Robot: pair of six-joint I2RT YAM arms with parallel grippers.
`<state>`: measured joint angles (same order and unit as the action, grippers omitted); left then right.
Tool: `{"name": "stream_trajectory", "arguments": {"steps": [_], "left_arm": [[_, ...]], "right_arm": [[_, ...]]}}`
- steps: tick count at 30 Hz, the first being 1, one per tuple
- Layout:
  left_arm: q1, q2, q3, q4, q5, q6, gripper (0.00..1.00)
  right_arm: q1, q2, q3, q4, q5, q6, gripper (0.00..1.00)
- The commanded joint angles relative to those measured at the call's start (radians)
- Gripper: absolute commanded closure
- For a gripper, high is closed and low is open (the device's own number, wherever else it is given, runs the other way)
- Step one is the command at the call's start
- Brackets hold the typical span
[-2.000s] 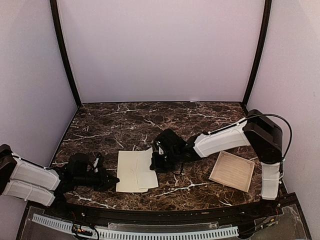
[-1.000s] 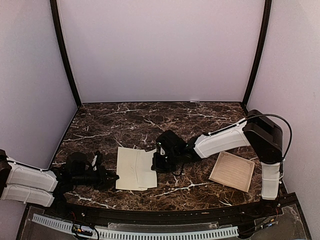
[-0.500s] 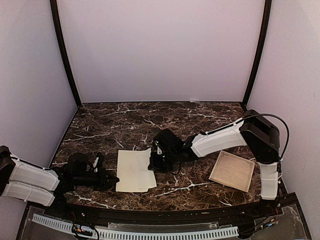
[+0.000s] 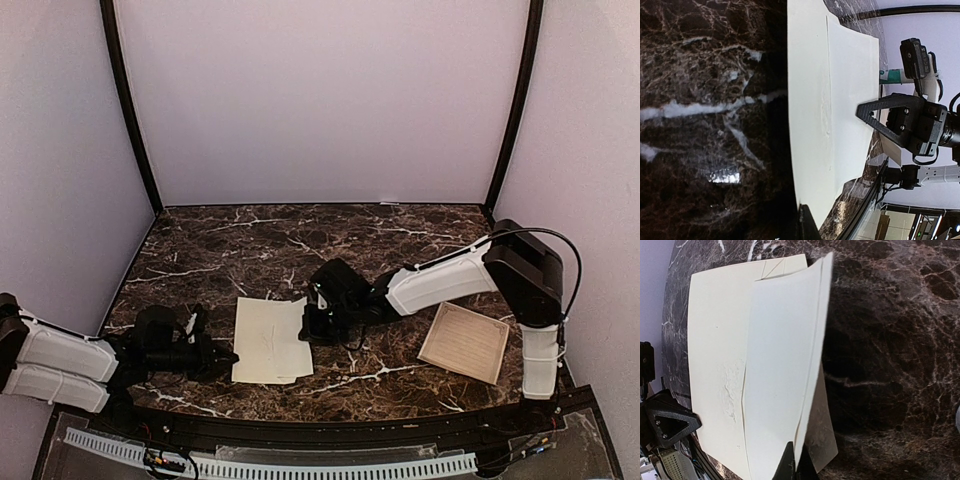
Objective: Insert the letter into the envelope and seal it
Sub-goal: Place the letter in the envelope.
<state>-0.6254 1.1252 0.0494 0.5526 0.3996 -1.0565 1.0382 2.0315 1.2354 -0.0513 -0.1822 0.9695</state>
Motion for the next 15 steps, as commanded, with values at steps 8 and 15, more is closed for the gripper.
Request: {"name": "stream_trajectory", "arguments": {"steps": [8,15], "left_arm": [[0.003,0.059,0.007,0.081,0.055,0.036,0.71],[0.004,0.159,0.075,0.097,0.057,0.073,0.64]], "right_arm": [[-0.007,0.009,-0.025,-0.043,-0.014,0.033,1.00],[-0.008,0.011,-0.029,-0.047,-0.023,0.023,1.00]]}}
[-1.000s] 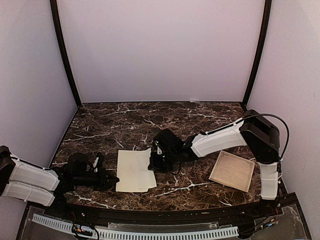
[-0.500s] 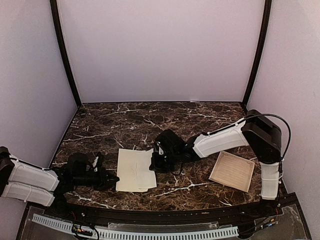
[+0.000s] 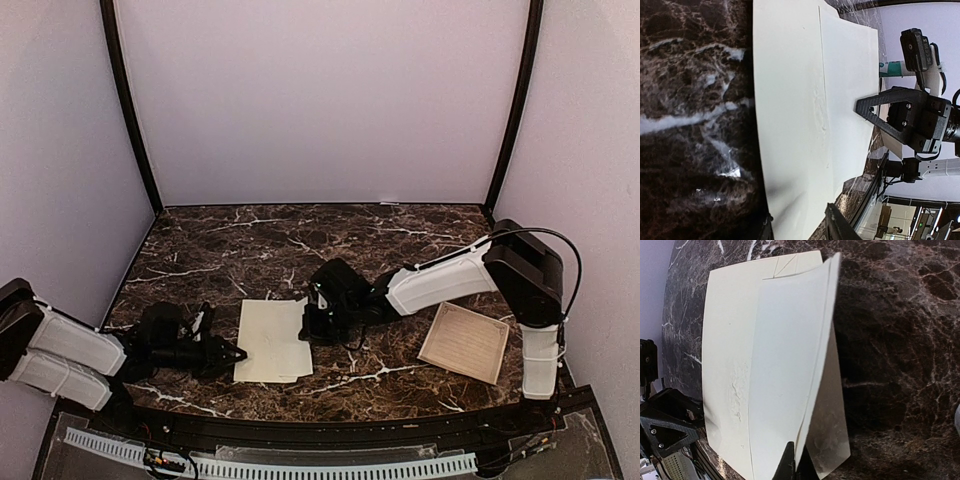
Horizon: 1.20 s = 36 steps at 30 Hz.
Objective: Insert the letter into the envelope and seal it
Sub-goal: Place the letter in the envelope.
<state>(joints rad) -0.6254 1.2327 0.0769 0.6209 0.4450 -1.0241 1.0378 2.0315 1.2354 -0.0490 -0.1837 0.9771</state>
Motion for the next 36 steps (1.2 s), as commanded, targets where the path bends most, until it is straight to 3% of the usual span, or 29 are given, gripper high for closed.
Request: {"name": "stream_trajectory", "arguments": {"steps": [1,5,16,18,19,21,23,27,31,36], "left_arm": [[0.006,0.060,0.054,0.030,0.011,0.048,0.64],[0.014,0.119,0.079,0.071,0.019,0.052,0.64],[0.055,0.245,0.169,0.109,0.058,0.086,0.42],[0.061,0.265,0.183,0.117,0.070,0.089,0.52],[0.062,0.271,0.187,0.120,0.077,0.089,0.66],[0.062,0.297,0.196,0.129,0.105,0.085,0.83],[0.062,0.305,0.183,0.147,0.129,0.077,0.91],[0.062,0.280,0.120,0.184,0.156,0.056,0.97],[0.062,0.202,0.070,0.174,0.202,0.042,0.88],[0.062,0.061,0.042,0.038,0.232,0.042,0.56]], "right_arm": [[-0.007,0.012,-0.028,-0.051,-0.021,0.013,1.00],[-0.008,0.010,-0.025,-0.059,-0.024,0.005,1.00],[-0.014,0.015,-0.026,-0.073,-0.035,-0.015,1.00],[-0.015,0.015,-0.028,-0.074,-0.036,-0.017,1.00],[-0.017,0.014,-0.028,-0.072,-0.038,-0.017,1.00],[-0.018,0.013,-0.027,-0.071,-0.040,-0.018,1.00],[-0.018,0.011,-0.022,-0.070,-0.041,-0.021,1.00],[-0.018,0.008,-0.009,-0.071,-0.050,-0.038,1.00],[-0.018,0.009,-0.009,-0.063,-0.078,-0.064,1.00],[-0.001,-0.006,-0.012,-0.065,-0.121,-0.131,1.00]]}}
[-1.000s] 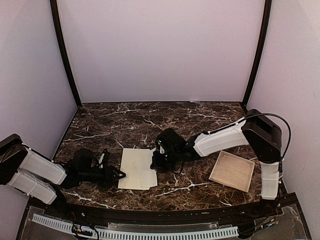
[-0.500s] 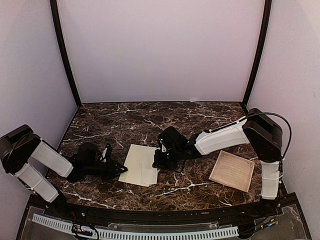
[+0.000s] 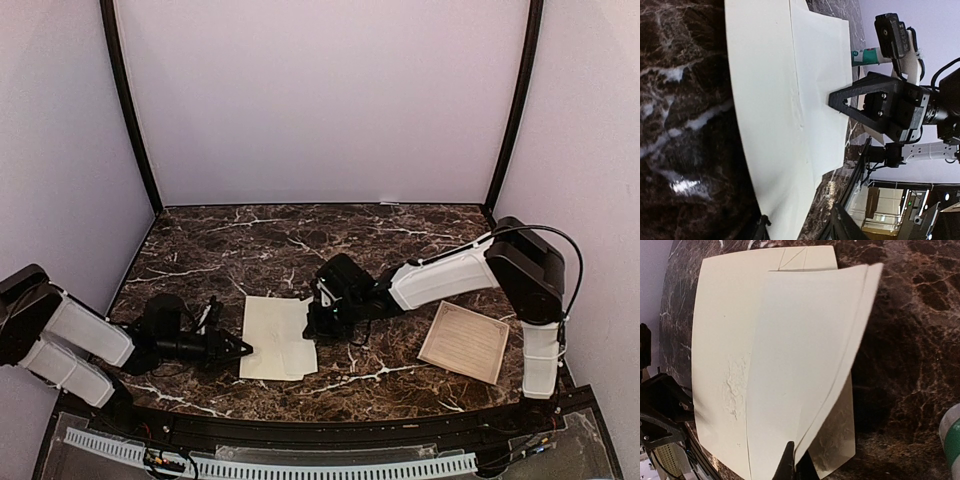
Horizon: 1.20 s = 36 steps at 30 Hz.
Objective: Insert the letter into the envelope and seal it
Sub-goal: Place the letter in the envelope.
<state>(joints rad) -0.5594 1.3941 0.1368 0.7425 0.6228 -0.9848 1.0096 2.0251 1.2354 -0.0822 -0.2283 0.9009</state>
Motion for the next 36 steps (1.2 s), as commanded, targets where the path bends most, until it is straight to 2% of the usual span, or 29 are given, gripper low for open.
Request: {"name": "stream_trajectory", "arguments": {"steps": [1,4,6,8,11,15,22,28,30,36], "left_arm": [[-0.004,-0.145,-0.016,-0.114,0.043,0.007,0.53],[-0.003,-0.227,-0.004,-0.282,-0.018,0.039,0.35],[-0.002,-0.272,-0.007,-0.327,-0.063,0.052,0.26],[-0.002,-0.298,0.001,-0.372,-0.097,0.062,0.21],[-0.002,-0.306,0.040,-0.526,-0.190,0.097,0.16],[-0.002,-0.330,0.052,-0.541,-0.213,0.097,0.14],[-0.002,-0.282,0.008,-0.419,-0.160,0.042,0.14],[-0.002,-0.244,0.000,-0.333,-0.123,0.026,0.19],[-0.002,-0.222,-0.002,-0.287,-0.107,0.019,0.23],[-0.002,-0.173,-0.014,-0.190,-0.078,-0.009,0.43]], "right_arm": [[0.032,-0.002,-0.013,-0.038,-0.086,-0.069,1.00],[0.049,-0.006,-0.020,-0.056,-0.098,-0.101,1.00],[0.059,-0.007,-0.035,-0.053,-0.108,-0.113,1.00],[0.066,-0.006,-0.049,-0.055,-0.108,-0.114,1.00],[0.077,-0.013,-0.080,-0.053,-0.092,-0.102,1.00],[0.079,-0.032,-0.114,-0.032,-0.085,-0.086,1.00],[0.082,-0.036,-0.106,-0.030,-0.077,-0.085,1.00],[0.083,-0.047,-0.104,-0.001,-0.083,-0.080,1.00],[0.082,-0.044,-0.089,-0.009,-0.081,-0.080,1.00],[0.082,-0.019,-0.062,-0.011,-0.087,-0.080,1.00]]}}
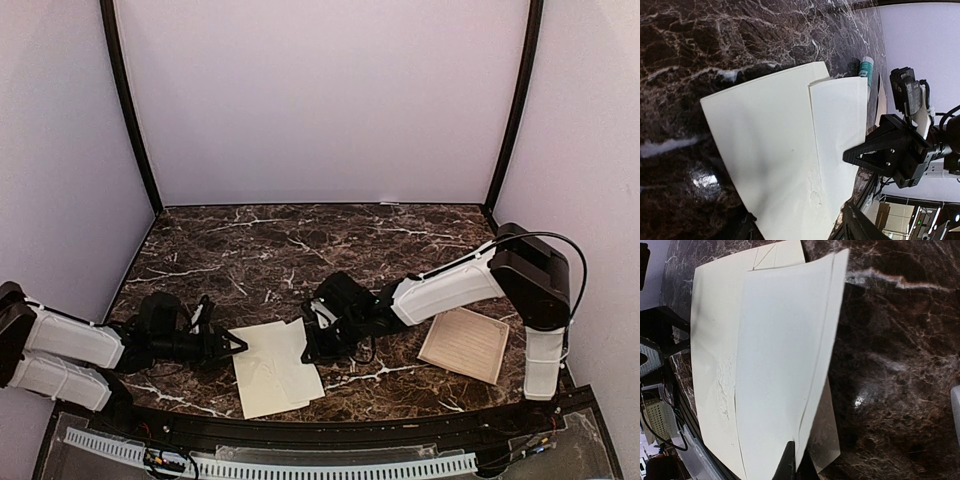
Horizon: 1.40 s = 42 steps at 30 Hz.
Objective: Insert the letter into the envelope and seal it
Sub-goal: Place the letter in the envelope.
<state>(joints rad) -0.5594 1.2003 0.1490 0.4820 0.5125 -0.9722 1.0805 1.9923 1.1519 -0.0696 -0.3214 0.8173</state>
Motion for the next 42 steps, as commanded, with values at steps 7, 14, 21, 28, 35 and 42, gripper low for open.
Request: {"name": "stream_trajectory", "arguments": {"steps": [7,14,21,28,35,42], "left_arm": [[-0.002,0.029,-0.029,0.056,0.018,-0.011,0.79],[-0.002,0.026,-0.039,0.032,0.008,0.015,1.00],[-0.002,0.020,-0.039,0.032,0.011,0.028,1.00],[-0.002,0.021,-0.032,0.048,0.048,0.054,1.00],[-0.002,0.042,-0.009,0.040,0.081,0.094,1.00],[-0.002,0.047,-0.010,0.054,0.078,0.092,1.00]], "right_arm": [[0.011,-0.019,0.007,-0.021,0.026,0.020,1.00],[-0.003,-0.109,-0.082,-0.002,0.065,0.097,1.00],[-0.003,-0.107,-0.107,0.000,0.058,0.120,1.00],[-0.003,-0.077,-0.053,-0.014,0.042,0.068,1.00],[-0.003,-0.024,0.009,-0.056,0.011,0.028,1.00],[-0.001,-0.018,-0.001,-0.032,-0.003,0.052,1.00]]}}
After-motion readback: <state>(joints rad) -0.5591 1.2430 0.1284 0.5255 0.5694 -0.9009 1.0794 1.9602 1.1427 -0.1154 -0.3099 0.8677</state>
